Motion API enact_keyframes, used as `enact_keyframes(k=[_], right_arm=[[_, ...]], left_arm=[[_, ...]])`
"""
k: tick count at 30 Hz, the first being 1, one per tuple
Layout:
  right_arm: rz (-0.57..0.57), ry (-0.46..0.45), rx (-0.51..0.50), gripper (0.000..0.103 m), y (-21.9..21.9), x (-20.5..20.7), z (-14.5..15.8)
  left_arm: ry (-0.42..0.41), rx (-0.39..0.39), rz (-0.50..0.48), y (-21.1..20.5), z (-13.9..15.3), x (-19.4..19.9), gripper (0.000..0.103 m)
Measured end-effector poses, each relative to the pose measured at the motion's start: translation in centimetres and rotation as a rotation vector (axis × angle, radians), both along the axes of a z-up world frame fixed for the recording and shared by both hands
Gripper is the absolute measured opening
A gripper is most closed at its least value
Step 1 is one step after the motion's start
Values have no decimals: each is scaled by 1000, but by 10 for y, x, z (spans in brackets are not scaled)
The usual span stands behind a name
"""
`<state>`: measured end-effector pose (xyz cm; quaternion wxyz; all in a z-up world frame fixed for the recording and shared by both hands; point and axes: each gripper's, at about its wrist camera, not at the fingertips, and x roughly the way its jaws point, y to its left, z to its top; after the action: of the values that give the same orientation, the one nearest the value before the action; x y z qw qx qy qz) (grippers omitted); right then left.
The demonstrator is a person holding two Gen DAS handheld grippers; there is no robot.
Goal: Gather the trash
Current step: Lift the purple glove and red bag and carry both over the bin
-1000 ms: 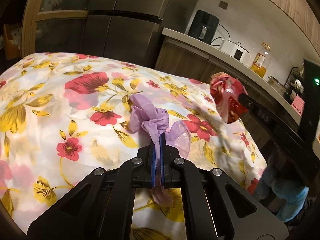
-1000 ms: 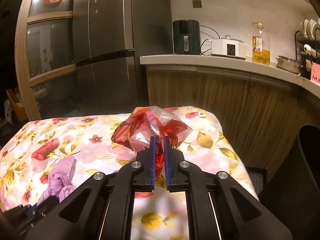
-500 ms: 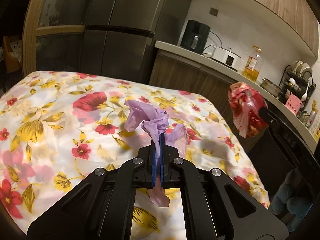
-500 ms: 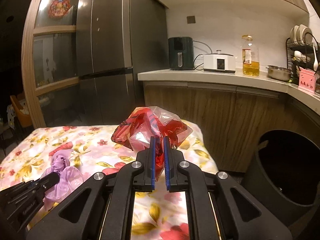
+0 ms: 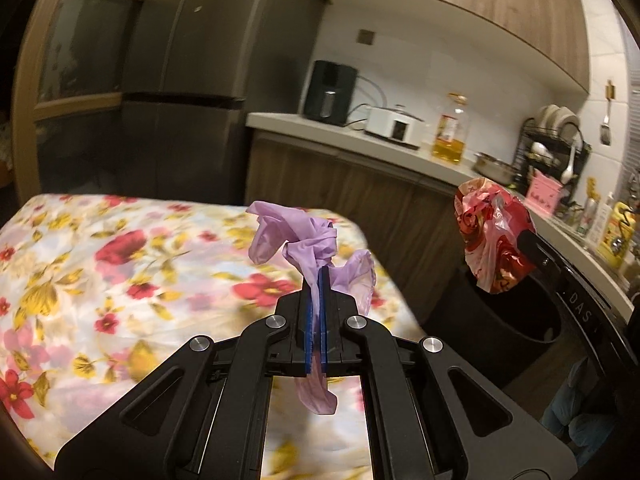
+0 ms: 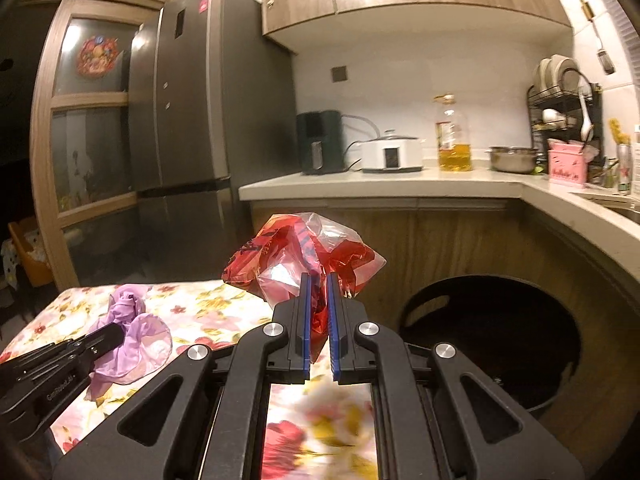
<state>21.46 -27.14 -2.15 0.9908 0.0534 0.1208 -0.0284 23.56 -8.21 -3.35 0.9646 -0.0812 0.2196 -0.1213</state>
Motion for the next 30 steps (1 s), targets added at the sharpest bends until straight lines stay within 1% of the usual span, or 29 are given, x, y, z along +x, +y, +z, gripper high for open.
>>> enact_keyframes(k=[9, 17, 21, 25, 30], right_arm=[[-119, -22, 8, 8, -48, -22, 9], [-198, -35, 19, 8, -84, -32, 13], [-230, -41, 28, 8, -101, -35, 12], [-248, -42, 42, 8, -113, -35, 11], [-259, -45, 64, 8, -125, -31, 9]], left_arm=[[-52, 16, -111, -65, 24, -5, 1], [-94, 37, -210, -126, 40, -2, 1], [-103, 45, -258, -153, 40, 2, 1], [-93, 45, -301, -175, 35, 12, 1], [-85, 35, -338, -194, 30, 22, 1]])
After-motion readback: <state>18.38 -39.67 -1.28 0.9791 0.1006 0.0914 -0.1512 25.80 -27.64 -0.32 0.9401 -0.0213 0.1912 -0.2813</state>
